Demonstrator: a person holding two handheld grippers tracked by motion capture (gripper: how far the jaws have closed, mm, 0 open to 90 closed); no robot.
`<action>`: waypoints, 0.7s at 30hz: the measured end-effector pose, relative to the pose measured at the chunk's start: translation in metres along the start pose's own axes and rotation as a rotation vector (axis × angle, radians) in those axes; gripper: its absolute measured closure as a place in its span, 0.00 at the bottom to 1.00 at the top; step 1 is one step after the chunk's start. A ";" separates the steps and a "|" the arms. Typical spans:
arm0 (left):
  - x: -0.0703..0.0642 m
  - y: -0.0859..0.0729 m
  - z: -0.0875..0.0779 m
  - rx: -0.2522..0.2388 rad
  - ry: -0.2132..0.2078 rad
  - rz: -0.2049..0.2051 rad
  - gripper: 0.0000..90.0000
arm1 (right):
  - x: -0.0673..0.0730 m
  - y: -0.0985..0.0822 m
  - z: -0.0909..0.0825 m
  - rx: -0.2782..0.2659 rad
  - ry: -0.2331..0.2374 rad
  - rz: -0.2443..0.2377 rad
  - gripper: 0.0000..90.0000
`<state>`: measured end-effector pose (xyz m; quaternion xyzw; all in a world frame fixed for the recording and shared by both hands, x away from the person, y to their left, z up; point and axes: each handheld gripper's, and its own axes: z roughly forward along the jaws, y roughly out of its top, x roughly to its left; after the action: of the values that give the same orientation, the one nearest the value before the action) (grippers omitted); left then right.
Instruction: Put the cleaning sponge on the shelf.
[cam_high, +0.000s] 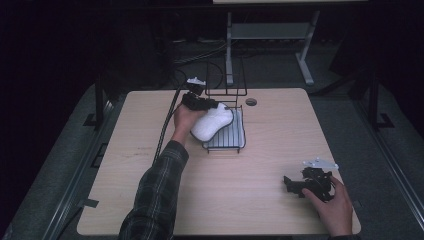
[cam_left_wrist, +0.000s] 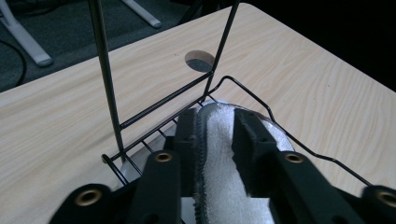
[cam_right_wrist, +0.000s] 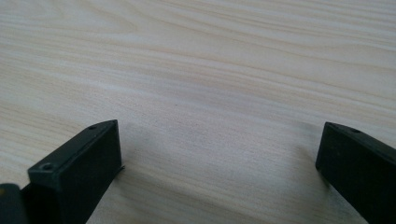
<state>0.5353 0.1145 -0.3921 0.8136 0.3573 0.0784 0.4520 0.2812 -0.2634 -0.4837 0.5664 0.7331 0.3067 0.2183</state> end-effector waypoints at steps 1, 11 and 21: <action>0.000 0.000 0.000 -0.002 -0.003 -0.002 0.74 | 0.000 0.000 0.000 0.000 0.000 0.000 0.00; -0.001 -0.006 -0.012 -0.010 0.001 0.002 0.70 | 0.000 0.000 0.000 0.000 0.001 -0.002 0.00; -0.004 -0.029 -0.034 -0.030 -0.025 -0.019 0.93 | 0.000 0.000 0.000 0.001 -0.001 -0.002 0.00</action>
<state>0.5021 0.1444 -0.3944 0.8041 0.3581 0.0695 0.4694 0.2812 -0.2635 -0.4838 0.5657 0.7339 0.3058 0.2188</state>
